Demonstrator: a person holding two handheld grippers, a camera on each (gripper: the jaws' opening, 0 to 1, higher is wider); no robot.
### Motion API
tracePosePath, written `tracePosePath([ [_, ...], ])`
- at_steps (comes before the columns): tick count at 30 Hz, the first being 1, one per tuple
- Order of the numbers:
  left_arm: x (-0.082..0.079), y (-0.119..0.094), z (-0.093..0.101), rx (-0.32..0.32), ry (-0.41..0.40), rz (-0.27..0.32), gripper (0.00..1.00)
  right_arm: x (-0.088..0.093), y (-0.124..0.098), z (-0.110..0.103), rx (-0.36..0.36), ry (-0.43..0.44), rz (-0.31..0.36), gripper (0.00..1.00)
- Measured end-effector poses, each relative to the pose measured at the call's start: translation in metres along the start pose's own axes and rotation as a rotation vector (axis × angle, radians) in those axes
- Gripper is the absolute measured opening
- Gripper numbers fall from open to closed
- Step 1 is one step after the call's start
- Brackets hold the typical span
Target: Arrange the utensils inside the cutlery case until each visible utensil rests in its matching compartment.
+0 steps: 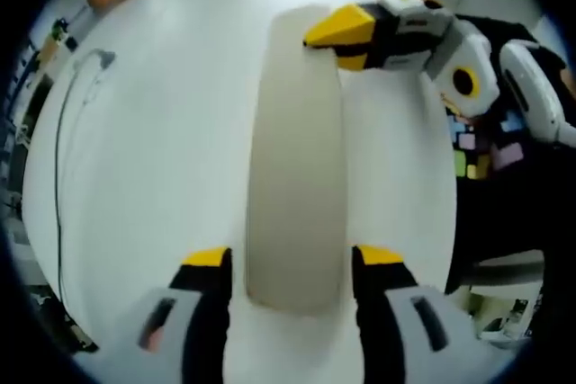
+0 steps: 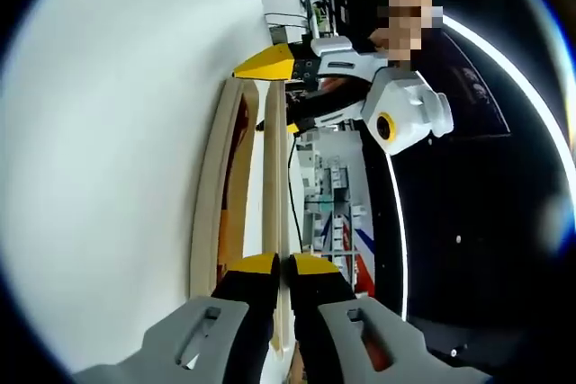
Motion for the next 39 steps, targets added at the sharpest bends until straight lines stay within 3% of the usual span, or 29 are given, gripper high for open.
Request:
tracePosePath([
  [7,0.0,0.008,-0.001,0.01,0.008,-0.018,0.53,0.001,0.001,-0.005,-0.018,-0.018,-0.018,0.03],
  [12,0.0,0.011,-0.003,0.009,0.001,-0.028,0.45,-0.001,0.003,-0.008,-0.024,-0.02,-0.016,0.03],
  [23,0.005,0.015,-0.005,0.002,0.001,-0.064,0.44,-0.005,0.005,-0.017,-0.041,-0.03,-0.02,0.03],
  [39,0.005,0.015,-0.006,-0.014,0.008,-0.063,0.42,-0.002,0.0,-0.012,-0.061,-0.052,0.01,0.05],
])
Point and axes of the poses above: the point that each gripper's makers call its tool centre point, and the gripper's own axes: y roughly forward along the fingers, z roughly to its right, x roughly out of its underside, the point moved 3 cm from there along -y, roughly backward along the fingers, and after that the axes turned 7 degrees about -y, right-handed, at the moved point
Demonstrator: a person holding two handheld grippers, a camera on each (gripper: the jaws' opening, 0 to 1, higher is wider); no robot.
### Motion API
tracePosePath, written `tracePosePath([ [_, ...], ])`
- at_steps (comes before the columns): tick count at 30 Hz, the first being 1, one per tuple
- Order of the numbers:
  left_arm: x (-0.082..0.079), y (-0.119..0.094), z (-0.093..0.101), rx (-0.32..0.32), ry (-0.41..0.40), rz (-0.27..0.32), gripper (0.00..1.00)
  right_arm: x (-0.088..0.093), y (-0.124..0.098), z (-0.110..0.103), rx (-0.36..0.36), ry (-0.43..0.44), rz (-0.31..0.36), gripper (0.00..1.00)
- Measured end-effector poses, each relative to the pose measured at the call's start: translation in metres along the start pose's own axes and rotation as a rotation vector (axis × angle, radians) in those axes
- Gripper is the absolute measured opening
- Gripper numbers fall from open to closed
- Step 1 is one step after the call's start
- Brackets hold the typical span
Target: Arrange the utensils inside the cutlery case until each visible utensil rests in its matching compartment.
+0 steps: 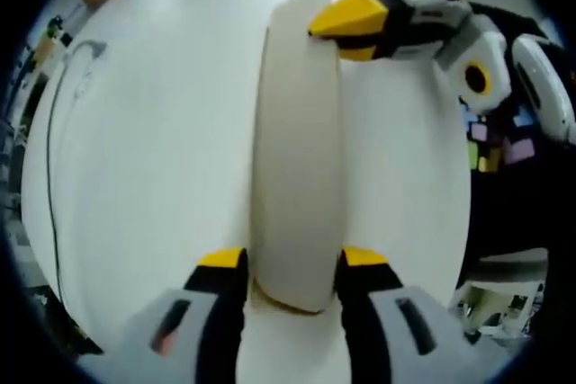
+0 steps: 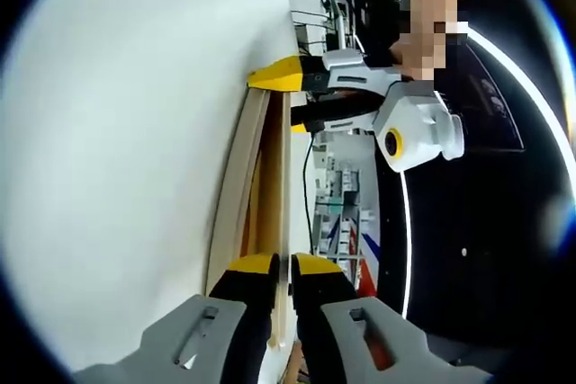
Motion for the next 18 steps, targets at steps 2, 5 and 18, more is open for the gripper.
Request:
tracePosePath([
  [2,0.0,0.0,0.0,0.001,-0.002,0.004,0.42,0.002,-0.002,0.0,-0.008,0.003,0.006,0.05],
  [5,0.0,0.0,0.0,0.004,-0.005,0.008,0.42,0.009,-0.008,-0.001,-0.03,0.03,0.019,0.07],
  [18,0.001,0.0,-0.001,0.007,-0.006,0.023,0.42,0.053,-0.046,0.008,-0.151,0.507,0.165,0.09],
])
Point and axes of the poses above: the point that each gripper's makers call its tool centre point, and the gripper's own axes: y roughly forward along the fingers, z roughly to its right, x roughly out of its underside, the point moved 3 cm from there along -y, roughly backward along the fingers, and after that the axes turned 7 degrees about -y, right-handed, at the moved point
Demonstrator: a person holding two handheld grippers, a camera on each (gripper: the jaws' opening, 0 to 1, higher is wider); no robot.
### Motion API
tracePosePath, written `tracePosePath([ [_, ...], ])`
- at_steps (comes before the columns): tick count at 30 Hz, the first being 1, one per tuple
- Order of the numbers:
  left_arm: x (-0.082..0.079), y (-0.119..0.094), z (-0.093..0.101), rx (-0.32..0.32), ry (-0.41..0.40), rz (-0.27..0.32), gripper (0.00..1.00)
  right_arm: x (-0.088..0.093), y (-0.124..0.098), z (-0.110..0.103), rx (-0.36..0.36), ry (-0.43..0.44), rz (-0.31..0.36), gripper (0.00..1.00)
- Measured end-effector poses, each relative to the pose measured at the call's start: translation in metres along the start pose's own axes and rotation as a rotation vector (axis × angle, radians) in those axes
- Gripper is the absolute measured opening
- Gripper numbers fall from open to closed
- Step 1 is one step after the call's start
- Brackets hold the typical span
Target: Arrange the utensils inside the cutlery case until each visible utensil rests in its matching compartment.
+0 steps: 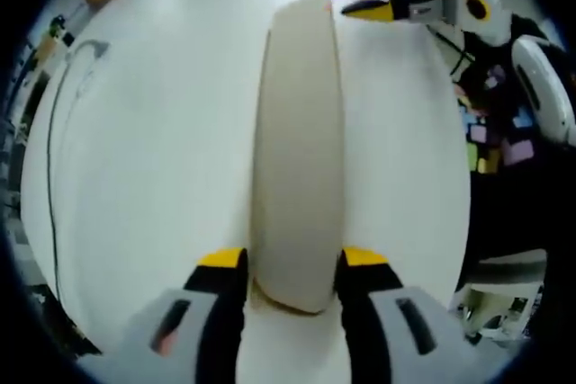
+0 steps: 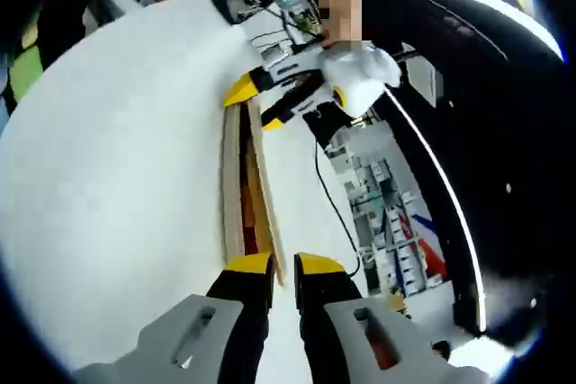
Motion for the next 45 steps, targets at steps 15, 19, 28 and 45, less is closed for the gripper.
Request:
tracePosePath([
  [15,0.0,0.0,-0.001,0.014,-0.002,0.014,0.42,0.046,0.003,0.005,-0.326,1.507,0.269,0.17],
  [19,0.001,0.0,-0.001,0.015,-0.003,0.016,0.42,0.055,0.01,-0.006,-0.442,1.947,0.298,0.19],
  [28,0.001,0.0,0.001,0.012,0.0,0.019,0.42,0.043,0.02,-0.014,-0.551,2.12,0.267,0.19],
  [45,0.002,0.0,0.001,0.006,0.041,0.02,0.42,0.029,0.04,-0.017,-0.695,2.216,0.319,0.07],
])
Point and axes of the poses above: the point that each gripper's makers call its tool centre point, and the gripper's own axes: y roughly forward along the fingers, z roughly to its right, x roughly out of its underside, the point moved 3 cm from there along -y, roughly backward along the fingers, and after that the axes turned 7 degrees about -y, right-handed, at the moved point
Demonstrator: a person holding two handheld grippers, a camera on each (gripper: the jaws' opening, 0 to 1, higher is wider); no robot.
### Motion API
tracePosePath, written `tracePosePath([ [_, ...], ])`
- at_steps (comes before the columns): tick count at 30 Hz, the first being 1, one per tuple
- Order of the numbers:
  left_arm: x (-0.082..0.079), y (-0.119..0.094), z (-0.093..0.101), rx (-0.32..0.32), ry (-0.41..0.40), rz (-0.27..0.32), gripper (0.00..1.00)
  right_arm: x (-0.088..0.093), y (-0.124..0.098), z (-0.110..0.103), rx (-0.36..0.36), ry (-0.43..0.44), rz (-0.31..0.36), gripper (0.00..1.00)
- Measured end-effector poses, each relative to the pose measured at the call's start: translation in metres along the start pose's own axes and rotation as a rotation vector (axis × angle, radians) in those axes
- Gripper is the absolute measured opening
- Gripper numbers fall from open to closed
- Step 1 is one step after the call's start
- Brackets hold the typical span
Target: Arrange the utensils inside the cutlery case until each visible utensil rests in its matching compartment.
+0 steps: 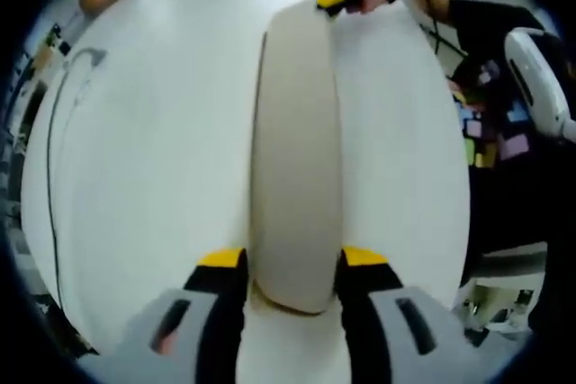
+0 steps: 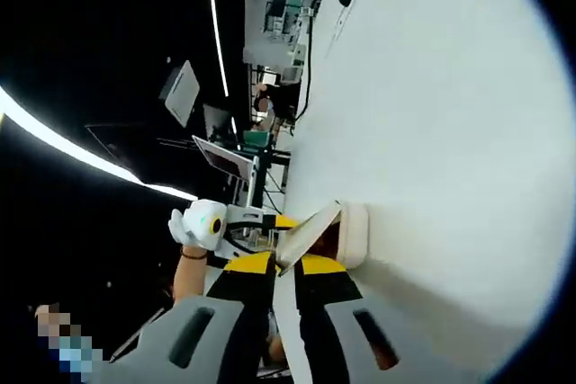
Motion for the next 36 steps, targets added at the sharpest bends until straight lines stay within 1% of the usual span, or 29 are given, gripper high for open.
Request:
tracePosePath([
  [7,0.001,0.0,0.0,0.004,0.012,0.007,0.42,-0.001,0.001,0.0,-0.025,0.07,0.019,0.05],
  [10,0.001,-0.001,0.0,0.009,0.003,0.015,0.42,0.001,0.001,-0.001,-0.039,0.102,0.03,0.03],
  [12,0.001,-0.001,0.0,0.016,-0.002,0.022,0.42,0.003,0.0,-0.003,-0.05,0.108,0.035,0.03],
  [14,0.001,-0.002,-0.001,0.026,-0.011,0.03,0.43,0.003,0.0,-0.007,-0.057,0.084,0.045,0.03],
  [16,0.001,-0.002,0.0,0.036,-0.009,0.04,0.43,0.007,-0.001,-0.011,-0.067,0.061,0.041,0.03],
  [18,0.001,-0.002,0.0,0.044,-0.015,0.048,0.45,0.01,-0.003,-0.014,-0.075,0.044,0.036,0.03],
  [19,0.001,-0.002,0.001,0.048,-0.018,0.05,0.46,0.01,-0.004,-0.015,-0.079,0.036,0.043,0.03],
  [21,0.002,-0.003,0.0,0.046,-0.008,0.052,0.47,0.01,-0.006,-0.018,-0.09,-0.002,0.046,0.03],
  [23,0.002,-0.006,0.0,0.051,-0.007,0.064,0.47,0.013,-0.008,-0.024,-0.104,-0.04,0.056,0.03],
  [26,-0.001,-0.012,0.002,0.05,-0.004,0.078,0.47,0.014,-0.009,-0.029,-0.127,-0.069,0.066,0.02],
  [28,-0.001,-0.015,0.001,0.026,0.024,0.07,0.47,0.013,-0.008,-0.03,-0.147,-0.08,0.066,0.02],
  [31,0.001,-0.017,0.002,0.019,0.041,0.049,0.47,0.01,-0.003,-0.029,-0.163,-0.083,0.063,0.02],
  [33,0.0,-0.018,0.0,0.01,0.043,0.044,0.47,0.012,-0.001,-0.027,-0.156,-0.081,0.061,0.02],
  [36,0.0,-0.014,-0.003,-0.012,0.039,0.027,0.46,0.014,0.0,-0.021,-0.137,-0.115,0.073,0.02],
])
Point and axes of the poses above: the point that each gripper's makers call its tool centre point, and the gripper's own axes: y roughly forward along the fingers, z roughly to its right, x roughly out of its underside, the point moved 3 cm from there along -y, roughly backward along the fingers, and after that the axes turned 7 degrees about -y, right-handed, at the moved point
